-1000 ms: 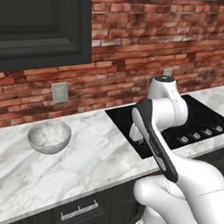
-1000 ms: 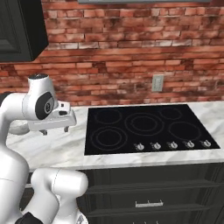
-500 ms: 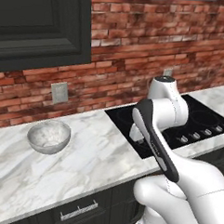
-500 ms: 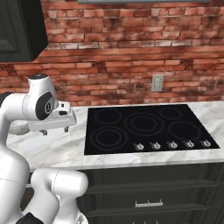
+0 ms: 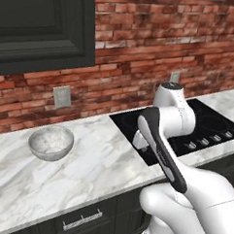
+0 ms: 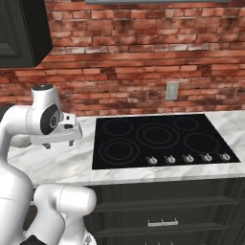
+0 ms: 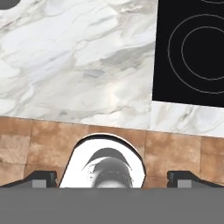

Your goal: Pick the cup and bowl from the counter and place them on the counter next to the sink.

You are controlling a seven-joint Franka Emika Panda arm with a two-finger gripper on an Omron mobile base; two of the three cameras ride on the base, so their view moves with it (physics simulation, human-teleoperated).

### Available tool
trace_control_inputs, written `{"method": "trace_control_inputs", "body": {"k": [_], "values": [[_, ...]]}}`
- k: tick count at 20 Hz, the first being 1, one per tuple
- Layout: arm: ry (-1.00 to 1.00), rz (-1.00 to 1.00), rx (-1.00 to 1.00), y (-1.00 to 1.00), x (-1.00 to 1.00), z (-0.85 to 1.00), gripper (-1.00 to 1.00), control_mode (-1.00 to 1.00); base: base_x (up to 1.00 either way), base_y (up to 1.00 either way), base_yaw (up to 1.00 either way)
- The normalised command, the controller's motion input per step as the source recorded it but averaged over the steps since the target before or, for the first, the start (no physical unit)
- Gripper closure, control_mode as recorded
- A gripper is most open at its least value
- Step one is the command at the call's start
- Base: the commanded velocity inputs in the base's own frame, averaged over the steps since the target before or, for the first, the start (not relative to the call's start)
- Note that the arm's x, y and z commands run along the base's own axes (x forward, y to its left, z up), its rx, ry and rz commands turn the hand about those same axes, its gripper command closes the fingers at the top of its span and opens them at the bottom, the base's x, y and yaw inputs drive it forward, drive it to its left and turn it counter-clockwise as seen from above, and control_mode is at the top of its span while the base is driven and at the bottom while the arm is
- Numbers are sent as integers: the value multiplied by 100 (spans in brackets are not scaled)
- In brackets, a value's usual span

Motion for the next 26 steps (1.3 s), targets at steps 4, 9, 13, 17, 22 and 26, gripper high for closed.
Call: {"method": "trace_control_inputs", "body": {"k": [4,9,13,17,22,26], "values": [[-29,0,11,20,0,-34,-100,-100,0,0,0],[-11,-7,3,3,56,-6,-100,-100,0,0,0],[7,-13,0,40,57,5,-100,-100,0,0,0],[24,-23,0,58,34,10,-100,-100,0,0,0],[10,-16,0,51,16,0,-100,-100,0,0,0],[0,-7,5,40,18,0,-100,-100,0,0,0]]}}
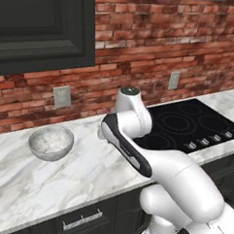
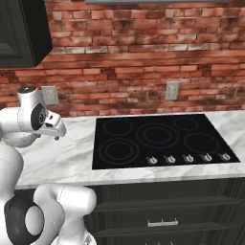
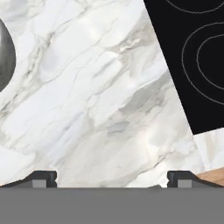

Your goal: Pick the cup and bowl from the counter and place them on the counter next to the sink.

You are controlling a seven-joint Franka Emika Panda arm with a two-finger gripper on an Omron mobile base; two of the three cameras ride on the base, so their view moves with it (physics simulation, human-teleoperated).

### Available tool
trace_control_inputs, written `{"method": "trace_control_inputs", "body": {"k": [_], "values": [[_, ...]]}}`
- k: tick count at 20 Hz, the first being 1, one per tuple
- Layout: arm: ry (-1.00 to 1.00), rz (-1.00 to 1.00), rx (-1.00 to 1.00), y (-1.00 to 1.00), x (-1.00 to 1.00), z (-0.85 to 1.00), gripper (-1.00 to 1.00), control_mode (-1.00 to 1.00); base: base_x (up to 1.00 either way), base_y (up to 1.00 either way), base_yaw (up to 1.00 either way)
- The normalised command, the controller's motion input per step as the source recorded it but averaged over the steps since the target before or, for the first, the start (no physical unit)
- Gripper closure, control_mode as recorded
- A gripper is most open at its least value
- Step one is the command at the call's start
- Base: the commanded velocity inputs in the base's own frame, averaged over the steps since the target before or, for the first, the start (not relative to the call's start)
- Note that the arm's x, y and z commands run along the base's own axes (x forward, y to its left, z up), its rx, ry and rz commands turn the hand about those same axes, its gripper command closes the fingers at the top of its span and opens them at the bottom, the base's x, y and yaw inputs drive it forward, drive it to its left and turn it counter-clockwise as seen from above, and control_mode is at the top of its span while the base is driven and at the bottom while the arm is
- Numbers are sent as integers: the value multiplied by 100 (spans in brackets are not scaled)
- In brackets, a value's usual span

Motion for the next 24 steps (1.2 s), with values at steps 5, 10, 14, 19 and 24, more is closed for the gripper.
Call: {"method": "trace_control_inputs", "body": {"k": [5,10,14,19,24], "values": [[-5,-2,17,22,18,-1,-100,-100,0,0,0],[-7,0,25,17,10,0,-100,-100,0,0,0],[-2,1,19,21,0,-1,-100,-100,0,0,0],[0,1,14,37,4,0,-100,-100,0,0,0],[8,0,0,49,28,0,-100,-100,0,0,0]]}}
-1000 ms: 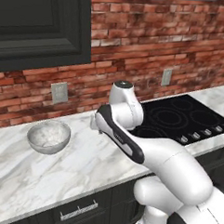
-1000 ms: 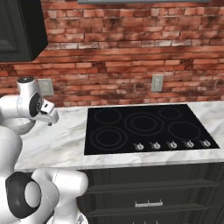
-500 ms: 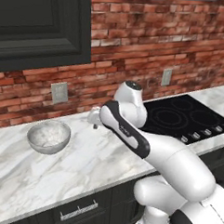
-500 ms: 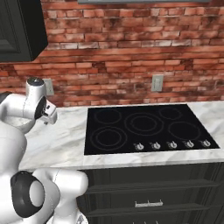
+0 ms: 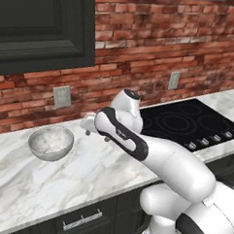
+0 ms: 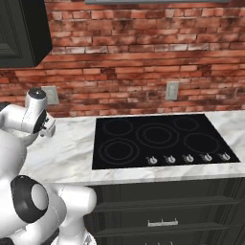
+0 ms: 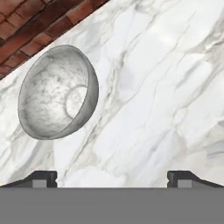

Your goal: Pick the cup and bowl from the counter and place them on the counter next to the sink.

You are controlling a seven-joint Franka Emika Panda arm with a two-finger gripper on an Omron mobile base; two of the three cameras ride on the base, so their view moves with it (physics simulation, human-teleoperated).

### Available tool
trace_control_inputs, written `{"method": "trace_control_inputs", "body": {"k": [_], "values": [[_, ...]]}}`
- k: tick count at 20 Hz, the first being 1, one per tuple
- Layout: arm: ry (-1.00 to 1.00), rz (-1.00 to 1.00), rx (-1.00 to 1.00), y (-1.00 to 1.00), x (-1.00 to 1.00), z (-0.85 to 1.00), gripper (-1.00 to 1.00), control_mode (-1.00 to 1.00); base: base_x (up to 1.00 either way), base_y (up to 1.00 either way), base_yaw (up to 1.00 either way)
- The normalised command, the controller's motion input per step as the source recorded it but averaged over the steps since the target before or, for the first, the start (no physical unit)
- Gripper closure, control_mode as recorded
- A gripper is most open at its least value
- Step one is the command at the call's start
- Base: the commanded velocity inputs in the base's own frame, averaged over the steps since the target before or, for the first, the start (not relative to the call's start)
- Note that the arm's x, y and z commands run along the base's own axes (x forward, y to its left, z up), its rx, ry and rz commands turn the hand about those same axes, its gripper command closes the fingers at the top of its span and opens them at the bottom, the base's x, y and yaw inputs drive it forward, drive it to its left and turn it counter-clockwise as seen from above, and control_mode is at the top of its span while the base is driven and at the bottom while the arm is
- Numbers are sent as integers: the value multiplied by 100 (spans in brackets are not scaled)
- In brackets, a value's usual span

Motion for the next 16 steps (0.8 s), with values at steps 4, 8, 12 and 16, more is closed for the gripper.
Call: {"method": "trace_control_inputs", "body": {"k": [4,8,12,16], "values": [[12,0,0,40,36,-5,-100,-100,0,0,0],[4,0,0,28,28,-5,-100,-100,0,0,0],[0,0,0,10,28,-12,-100,-100,0,0,0],[0,-3,0,1,27,-33,-100,-100,0,0,0]]}}
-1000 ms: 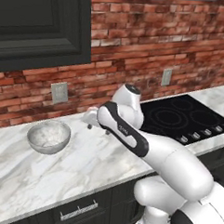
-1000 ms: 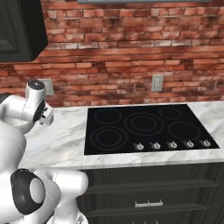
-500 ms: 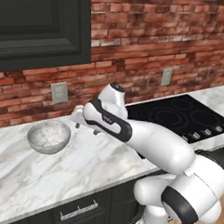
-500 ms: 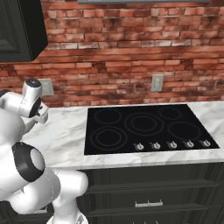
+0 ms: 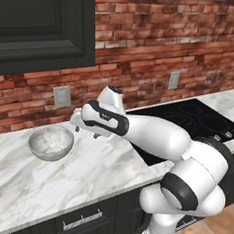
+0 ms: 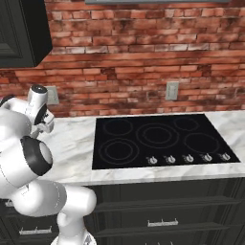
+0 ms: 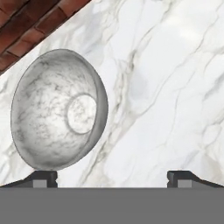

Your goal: Pick the cup and bowl from the counter and place them on the counter next to the sink.

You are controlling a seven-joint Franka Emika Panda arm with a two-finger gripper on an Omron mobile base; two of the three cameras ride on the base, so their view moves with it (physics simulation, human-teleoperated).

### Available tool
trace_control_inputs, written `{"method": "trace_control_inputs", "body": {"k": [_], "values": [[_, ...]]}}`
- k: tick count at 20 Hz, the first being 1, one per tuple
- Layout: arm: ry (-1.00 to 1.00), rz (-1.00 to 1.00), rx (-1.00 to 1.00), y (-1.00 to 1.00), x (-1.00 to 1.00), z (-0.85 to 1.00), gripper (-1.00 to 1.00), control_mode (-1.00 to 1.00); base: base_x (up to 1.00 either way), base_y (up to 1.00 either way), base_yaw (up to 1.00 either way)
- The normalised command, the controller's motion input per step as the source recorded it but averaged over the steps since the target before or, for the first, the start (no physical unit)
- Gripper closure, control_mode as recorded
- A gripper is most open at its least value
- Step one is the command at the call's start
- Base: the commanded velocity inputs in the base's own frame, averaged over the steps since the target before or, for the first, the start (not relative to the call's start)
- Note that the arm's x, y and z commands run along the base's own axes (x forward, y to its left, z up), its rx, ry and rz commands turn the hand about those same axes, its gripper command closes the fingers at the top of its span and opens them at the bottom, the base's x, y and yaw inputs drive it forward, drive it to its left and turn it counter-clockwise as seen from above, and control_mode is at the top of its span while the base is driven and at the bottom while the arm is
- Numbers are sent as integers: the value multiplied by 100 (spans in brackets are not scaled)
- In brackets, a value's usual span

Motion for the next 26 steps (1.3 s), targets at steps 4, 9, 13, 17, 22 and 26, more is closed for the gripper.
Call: {"method": "trace_control_inputs", "body": {"k": [4,9,13,17,22,26], "values": [[0,-3,0,6,30,-38,-100,-100,0,0,0],[0,-1,0,23,22,-16,-100,-100,0,0,0],[0,-1,0,34,9,-4,-100,-100,0,0,0],[0,-3,0,27,11,-12,-100,-100,0,0,0],[0,-3,0,8,29,-28,-100,-100,0,0,0],[0,-3,0,6,28,-28,-100,-100,0,0,0]]}}
